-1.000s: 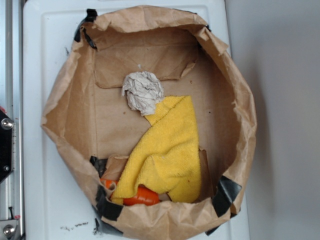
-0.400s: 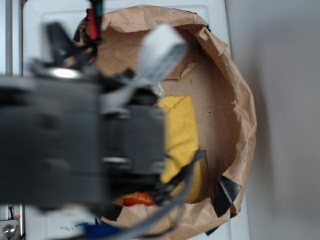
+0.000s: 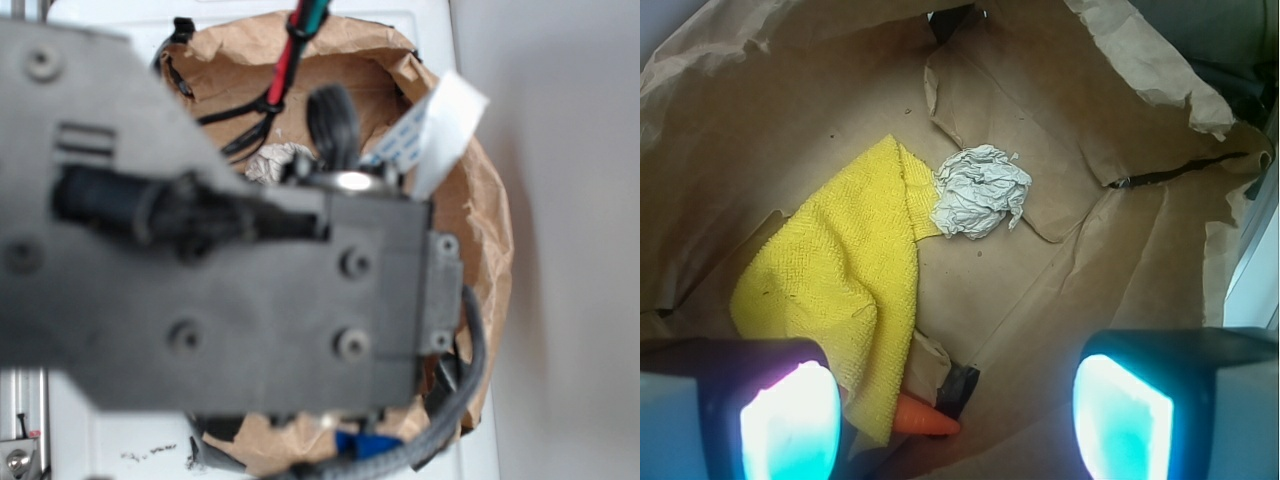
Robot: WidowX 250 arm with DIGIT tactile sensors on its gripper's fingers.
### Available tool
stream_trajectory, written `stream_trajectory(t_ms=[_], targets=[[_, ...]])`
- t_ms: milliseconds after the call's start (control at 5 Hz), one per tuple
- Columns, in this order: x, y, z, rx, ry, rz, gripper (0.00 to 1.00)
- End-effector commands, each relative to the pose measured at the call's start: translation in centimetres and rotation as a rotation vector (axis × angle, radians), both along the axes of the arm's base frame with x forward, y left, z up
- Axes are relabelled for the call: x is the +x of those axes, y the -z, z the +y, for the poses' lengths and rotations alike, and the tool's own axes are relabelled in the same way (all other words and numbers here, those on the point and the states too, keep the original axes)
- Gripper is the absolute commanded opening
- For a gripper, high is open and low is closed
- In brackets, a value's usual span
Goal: Grab the white paper.
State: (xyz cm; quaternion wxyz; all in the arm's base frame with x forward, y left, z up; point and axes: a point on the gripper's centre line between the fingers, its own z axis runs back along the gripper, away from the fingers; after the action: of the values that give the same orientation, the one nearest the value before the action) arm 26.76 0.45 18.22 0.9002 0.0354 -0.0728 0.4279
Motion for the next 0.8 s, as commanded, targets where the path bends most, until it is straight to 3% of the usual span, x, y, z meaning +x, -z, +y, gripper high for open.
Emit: stream_trajectory(t_ms=[0, 200, 600], targets=[[0.5, -0.4, 2.2, -0.077, -0.097, -0.111, 1.00], [3.2, 2.0, 2.5, -0.108, -0.097, -0.051, 1.00], [3.0, 5.0, 3.6, -0.073, -0.078, -0.072, 1.00]])
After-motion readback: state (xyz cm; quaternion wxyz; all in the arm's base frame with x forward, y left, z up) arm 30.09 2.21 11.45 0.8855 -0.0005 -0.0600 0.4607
